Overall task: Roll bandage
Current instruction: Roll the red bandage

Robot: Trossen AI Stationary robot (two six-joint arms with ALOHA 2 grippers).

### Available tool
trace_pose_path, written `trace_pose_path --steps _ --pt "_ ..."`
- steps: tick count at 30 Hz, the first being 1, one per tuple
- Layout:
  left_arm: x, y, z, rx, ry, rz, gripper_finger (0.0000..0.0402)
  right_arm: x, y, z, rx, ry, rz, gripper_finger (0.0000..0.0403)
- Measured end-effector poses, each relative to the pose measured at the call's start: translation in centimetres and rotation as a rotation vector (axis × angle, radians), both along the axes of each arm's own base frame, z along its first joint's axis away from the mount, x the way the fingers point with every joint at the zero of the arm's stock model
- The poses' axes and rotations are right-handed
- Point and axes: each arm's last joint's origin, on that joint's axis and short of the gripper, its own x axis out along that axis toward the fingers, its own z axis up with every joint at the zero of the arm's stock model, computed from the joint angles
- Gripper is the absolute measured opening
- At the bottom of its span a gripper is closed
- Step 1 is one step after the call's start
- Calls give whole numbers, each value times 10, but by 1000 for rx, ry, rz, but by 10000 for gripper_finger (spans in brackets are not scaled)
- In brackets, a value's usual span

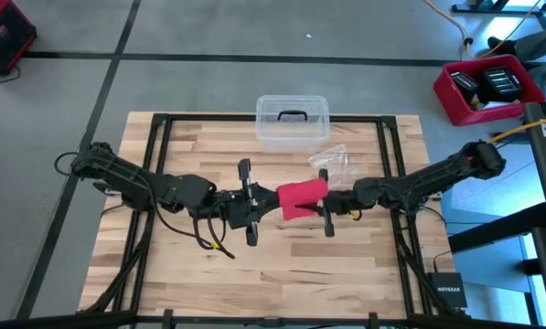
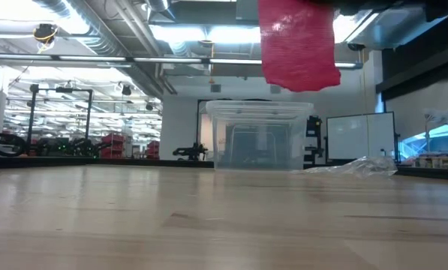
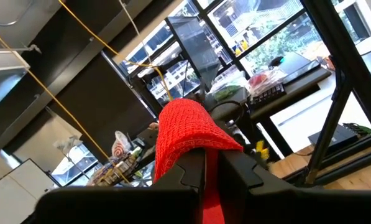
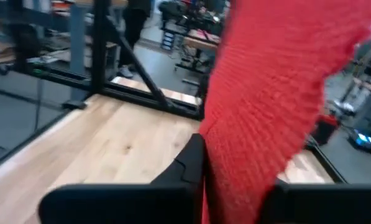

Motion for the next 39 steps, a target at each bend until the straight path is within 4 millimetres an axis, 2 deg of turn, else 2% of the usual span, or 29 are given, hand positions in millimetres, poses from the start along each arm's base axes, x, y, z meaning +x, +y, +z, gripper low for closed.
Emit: trace_pose_path --steps 3,5,9,13,21,29,35,39 --pt "1 3 1 19 -9 27 17 -5 17 -1 -7 8 61 20" --pt "1 5 2 56 -6 54 17 -10 29 0 -16 0 113 9" --pt "2 13 1 129 23 177 17 -20 53 3 -37 -7 139 10" --pt "4 24 0 158 54 281 17 -28 76 20 -64 -28 181 4" --pt "9 39 -14 253 208 323 17 -43 110 72 -124 -12 204 4" --pt "20 46 -33 237 311 337 17 -56 124 117 -133 -115 228 3" --pt "36 38 -56 281 381 322 17 -57 122 140 -122 -161 211 3" --pt "44 26 -76 326 461 289 17 -59 119 156 -127 -191 175 5"
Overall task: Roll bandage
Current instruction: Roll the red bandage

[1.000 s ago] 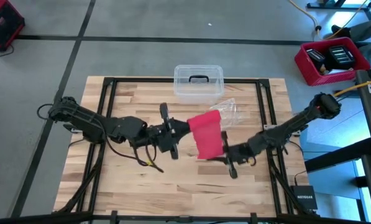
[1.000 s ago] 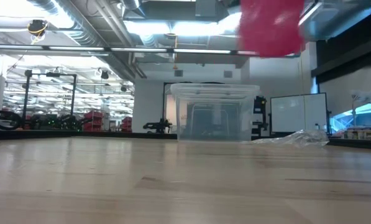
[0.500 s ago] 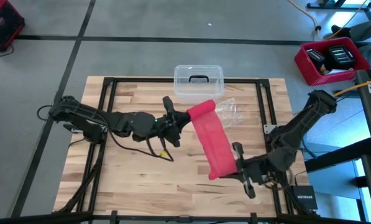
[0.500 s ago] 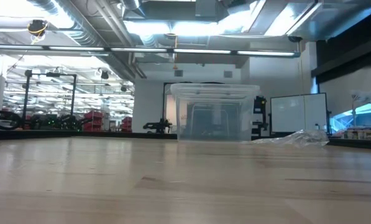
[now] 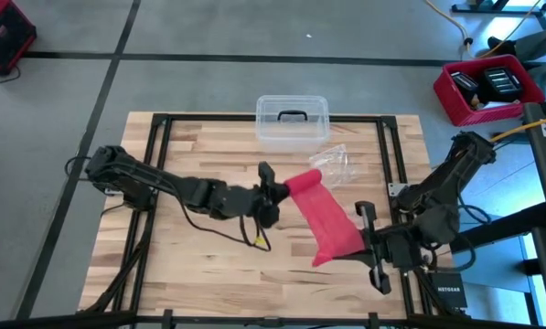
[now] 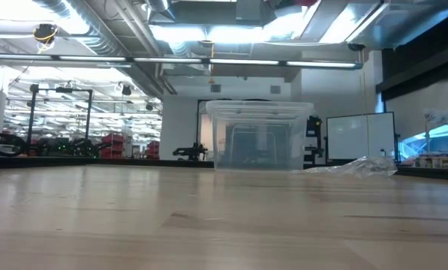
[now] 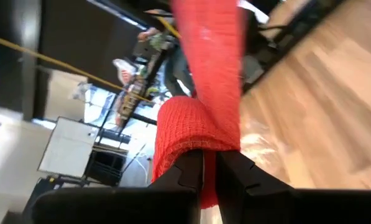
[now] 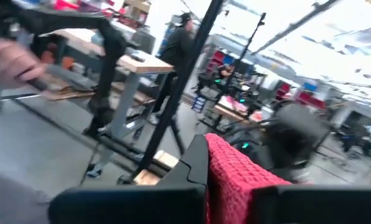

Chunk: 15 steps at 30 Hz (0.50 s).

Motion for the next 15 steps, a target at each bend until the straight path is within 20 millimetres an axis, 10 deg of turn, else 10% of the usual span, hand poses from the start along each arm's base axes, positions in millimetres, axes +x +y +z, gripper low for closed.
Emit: trace_pose_path --steps 15 --pt "-4 -60 -20 -37 84 -382 17 -5 -39 54 1 -87 -434 6"
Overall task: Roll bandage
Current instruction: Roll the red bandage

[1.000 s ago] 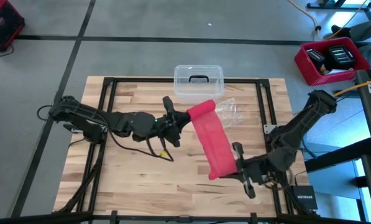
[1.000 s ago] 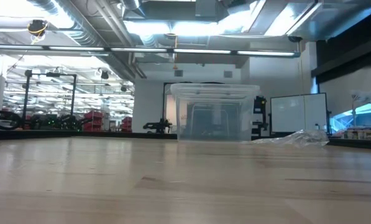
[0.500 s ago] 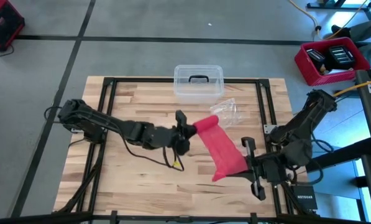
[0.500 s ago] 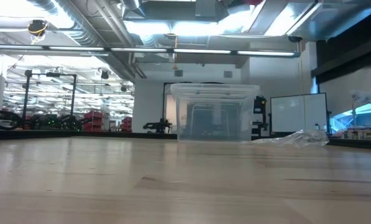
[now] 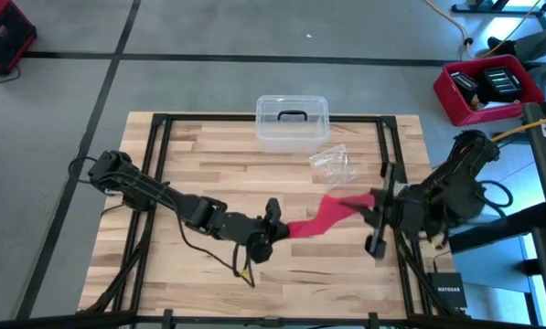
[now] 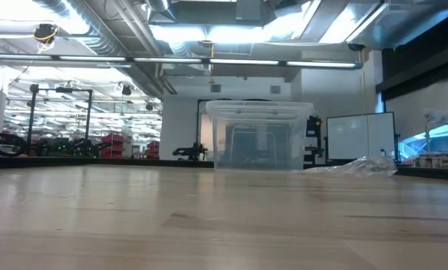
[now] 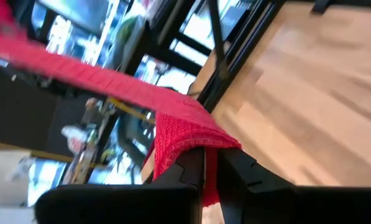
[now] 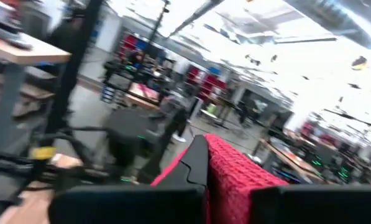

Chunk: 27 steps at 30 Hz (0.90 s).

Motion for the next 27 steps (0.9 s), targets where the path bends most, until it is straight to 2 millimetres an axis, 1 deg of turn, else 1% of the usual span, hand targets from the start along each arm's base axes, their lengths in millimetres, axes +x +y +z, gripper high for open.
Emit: trace_pose_path --steps 4,7,11,14,16,19,21,23,27 --pt "-5 -13 1 -18 -12 -54 17 8 -22 1 40 2 -86 6" --pt "-8 -20 3 -24 -28 -76 17 19 -40 -2 51 23 -153 5" --pt "-12 -32 9 -49 -83 -110 17 33 -62 -13 58 105 -204 5" --pt "-17 -42 16 -46 -143 -147 17 40 -79 -25 106 190 -179 5" --pt "-21 -50 28 -10 -209 -177 17 44 -89 -32 149 246 -144 5" --pt "-28 -62 53 49 -300 -216 17 49 -99 -39 239 284 -75 5" --pt "-31 -65 69 77 -342 -206 17 53 -101 -48 289 315 -10 5" --pt "-34 -66 80 130 -365 -180 17 57 -101 -60 329 343 39 5" --pt "-35 -64 94 233 -394 -135 17 62 -98 -81 404 403 102 5"
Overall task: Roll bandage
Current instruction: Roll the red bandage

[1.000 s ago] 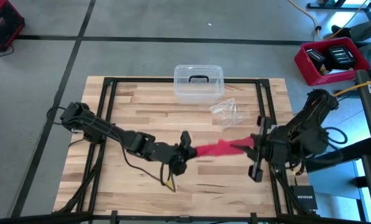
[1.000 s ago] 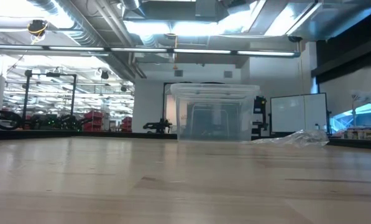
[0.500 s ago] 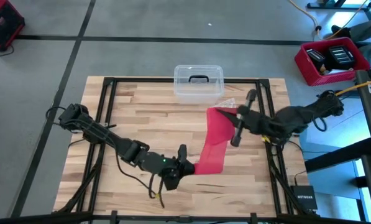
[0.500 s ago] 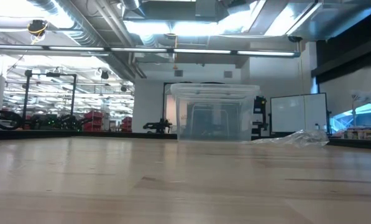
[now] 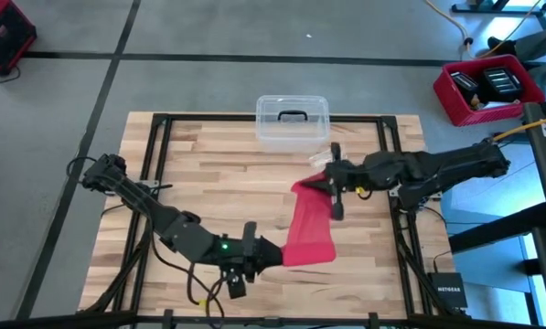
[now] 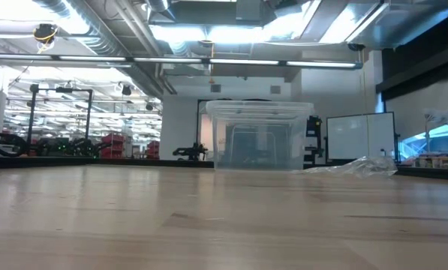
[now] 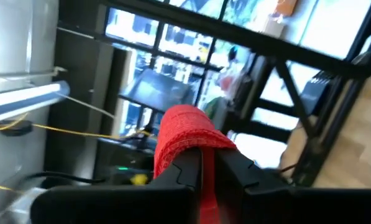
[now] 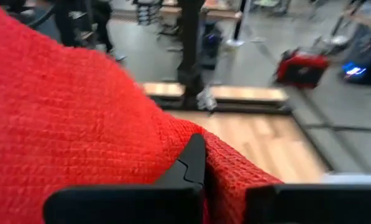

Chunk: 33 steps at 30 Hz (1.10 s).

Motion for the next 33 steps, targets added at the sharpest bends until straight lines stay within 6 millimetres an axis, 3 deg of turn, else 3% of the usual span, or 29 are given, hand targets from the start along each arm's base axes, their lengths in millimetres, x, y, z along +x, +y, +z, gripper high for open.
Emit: trace_pose_path --steps 11,16,20,27,33 --pt "19 38 -6 54 39 341 17 7 7 -68 185 37 150 5" --pt "26 55 -24 124 110 467 17 6 9 -84 223 34 190 5" --pt "29 61 -26 90 124 494 17 7 8 -84 287 32 144 11" --pt "27 57 -29 10 133 482 17 5 7 -85 296 51 131 114" --pt "21 58 -56 -91 326 475 17 -3 -9 -87 234 109 -22 191"
